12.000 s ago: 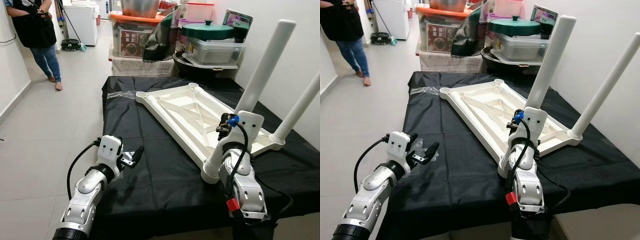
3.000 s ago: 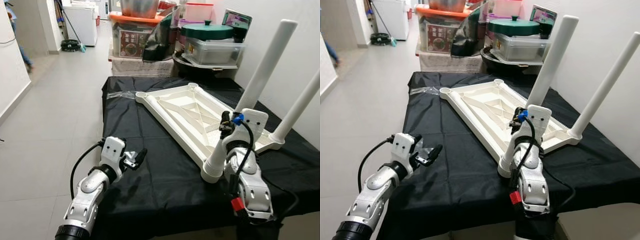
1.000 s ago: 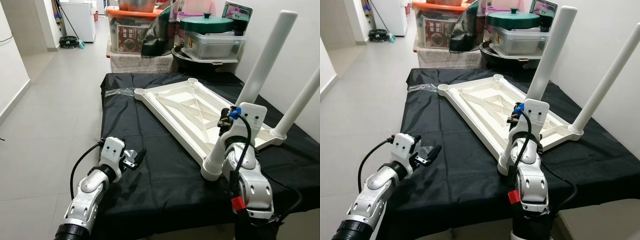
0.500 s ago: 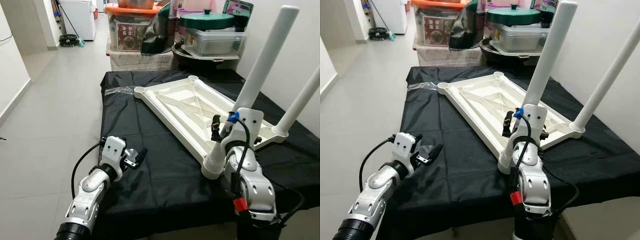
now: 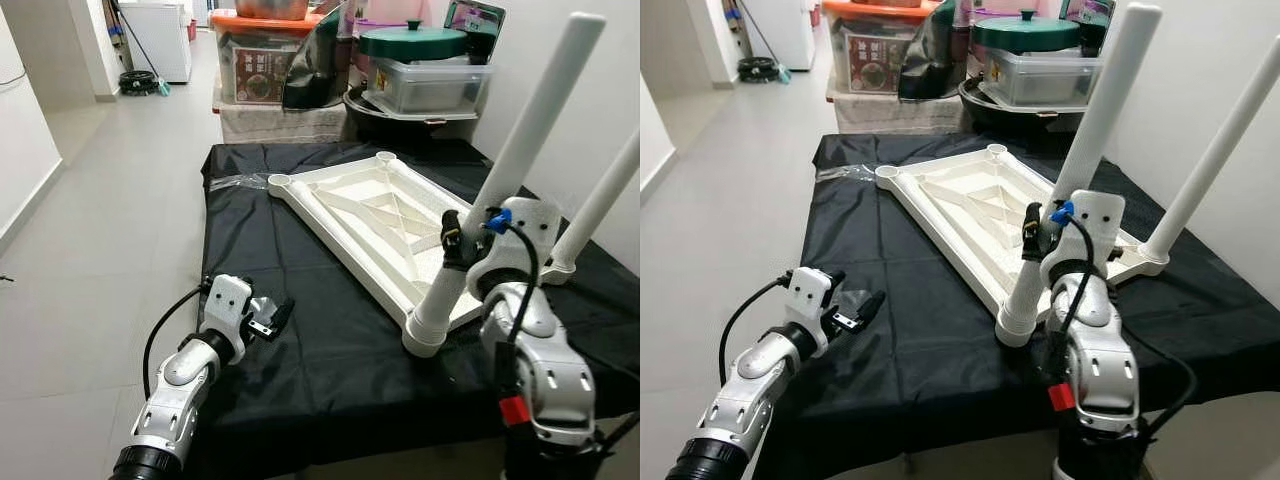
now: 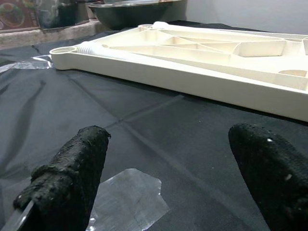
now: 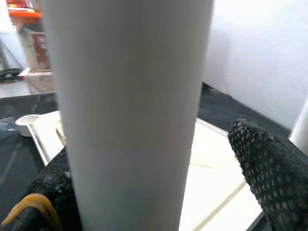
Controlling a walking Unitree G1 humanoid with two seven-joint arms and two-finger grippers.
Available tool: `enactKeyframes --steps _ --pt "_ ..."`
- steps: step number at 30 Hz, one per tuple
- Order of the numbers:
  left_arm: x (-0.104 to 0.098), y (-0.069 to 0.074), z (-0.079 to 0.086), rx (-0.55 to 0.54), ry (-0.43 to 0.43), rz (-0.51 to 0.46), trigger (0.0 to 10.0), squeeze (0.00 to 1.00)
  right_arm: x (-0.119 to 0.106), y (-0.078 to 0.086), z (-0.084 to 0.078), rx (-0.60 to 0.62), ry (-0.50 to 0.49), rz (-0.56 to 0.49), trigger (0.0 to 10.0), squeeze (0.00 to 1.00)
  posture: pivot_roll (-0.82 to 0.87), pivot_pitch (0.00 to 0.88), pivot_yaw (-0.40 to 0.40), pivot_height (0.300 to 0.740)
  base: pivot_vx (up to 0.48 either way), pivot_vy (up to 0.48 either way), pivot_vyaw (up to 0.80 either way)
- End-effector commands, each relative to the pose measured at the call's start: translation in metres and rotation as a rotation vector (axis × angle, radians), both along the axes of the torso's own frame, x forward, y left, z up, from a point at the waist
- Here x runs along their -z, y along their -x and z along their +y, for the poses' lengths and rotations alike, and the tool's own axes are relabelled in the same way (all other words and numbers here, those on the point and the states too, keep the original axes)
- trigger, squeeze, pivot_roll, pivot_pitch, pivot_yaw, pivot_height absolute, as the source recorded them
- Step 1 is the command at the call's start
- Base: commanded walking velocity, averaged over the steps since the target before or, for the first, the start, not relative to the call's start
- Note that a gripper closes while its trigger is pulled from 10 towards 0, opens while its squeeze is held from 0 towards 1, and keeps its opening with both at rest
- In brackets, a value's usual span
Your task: Building children table
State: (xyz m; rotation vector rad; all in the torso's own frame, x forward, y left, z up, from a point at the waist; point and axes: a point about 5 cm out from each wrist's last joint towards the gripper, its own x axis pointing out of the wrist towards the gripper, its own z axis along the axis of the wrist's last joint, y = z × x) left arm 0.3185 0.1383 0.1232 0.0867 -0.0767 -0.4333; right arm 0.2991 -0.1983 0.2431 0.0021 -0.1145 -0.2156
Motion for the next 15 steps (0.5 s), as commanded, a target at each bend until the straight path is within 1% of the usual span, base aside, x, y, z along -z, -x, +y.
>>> enactKeyframes --steps 1,3,5,6,7,8,9,10,11,12,13,15 --pt "0.001 -0.001 -0.001 0.010 -0.012 0.000 10.0 0.00 -0.004 0.003 -0.005 -0.002 -0.002 -0.006 10.0 1.00 -0.03 0.000 -0.058 0.740 0.000 0.000 0.00" --pt "0.001 -0.001 -0.001 0.012 -0.013 0.001 10.0 0.00 -0.012 0.004 -0.014 -0.044 0.023 -0.034 10.0 1.00 -0.04 0.000 -0.053 0.740 0.000 0.000 0.00" --pt "0.000 -0.001 -0.001 0.013 -0.013 0.001 10.0 0.00 -0.016 0.004 -0.017 -0.061 0.026 -0.046 10.0 1.00 -0.04 0.000 -0.053 0.740 0.000 0.000 0.00" --pt "0.000 -0.001 -0.001 0.014 -0.013 0.001 10.0 0.00 -0.019 0.004 -0.017 -0.114 0.023 -0.055 10.0 1.00 -0.04 0.000 -0.053 0.740 0.000 0.000 0.00" --pt "0.000 -0.001 -0.001 0.014 -0.013 0.001 10.0 0.00 -0.019 0.004 -0.017 -0.114 0.023 -0.055 10.0 1.00 -0.04 0.000 -0.053 0.740 0.000 0.000 0.00" --pt "0.001 -0.001 -0.002 0.016 -0.013 0.001 10.0 0.00 -0.021 0.003 -0.016 -0.171 0.023 -0.057 10.0 1.00 -0.04 0.000 -0.050 0.740 0.000 0.000 0.00" --pt "0.001 -0.001 -0.002 0.016 -0.013 0.001 10.0 0.00 -0.021 0.003 -0.016 -0.171 0.023 -0.057 10.0 1.00 -0.04 0.000 -0.050 0.740 0.000 0.000 0.00" --pt "0.001 -0.001 -0.002 0.017 -0.013 0.000 10.0 0.00 -0.021 0.002 -0.016 -0.216 0.024 -0.053 10.0 1.00 -0.04 0.000 -0.049 0.740 0.000 0.000 0.00" --pt "0.001 -0.001 -0.002 0.017 -0.013 0.000 10.0 0.00 -0.021 0.002 -0.016 -0.216 0.024 -0.053 10.0 1.00 -0.04 0.000 -0.049 0.740 0.000 0.000 0.00" --pt "0.001 -0.001 -0.003 0.019 -0.014 0.000 10.0 0.00 -0.022 0.000 -0.018 -0.255 0.034 -0.042 10.0 1.00 -0.04 0.000 -0.048 0.740 0.000 0.000 0.00" --pt "0.001 -0.001 -0.003 0.019 -0.014 0.000 10.0 0.00 -0.022 0.000 -0.018 -0.255 0.034 -0.042 10.0 1.00 -0.04 0.000 -0.048 0.740 0.000 0.000 0.00" --pt "0.000 -0.002 -0.002 0.018 -0.016 0.000 10.0 0.00 -0.023 -0.007 -0.026 -0.312 0.030 -0.025 10.0 1.00 -0.03 0.000 -0.051 0.740 0.000 0.000 0.00"
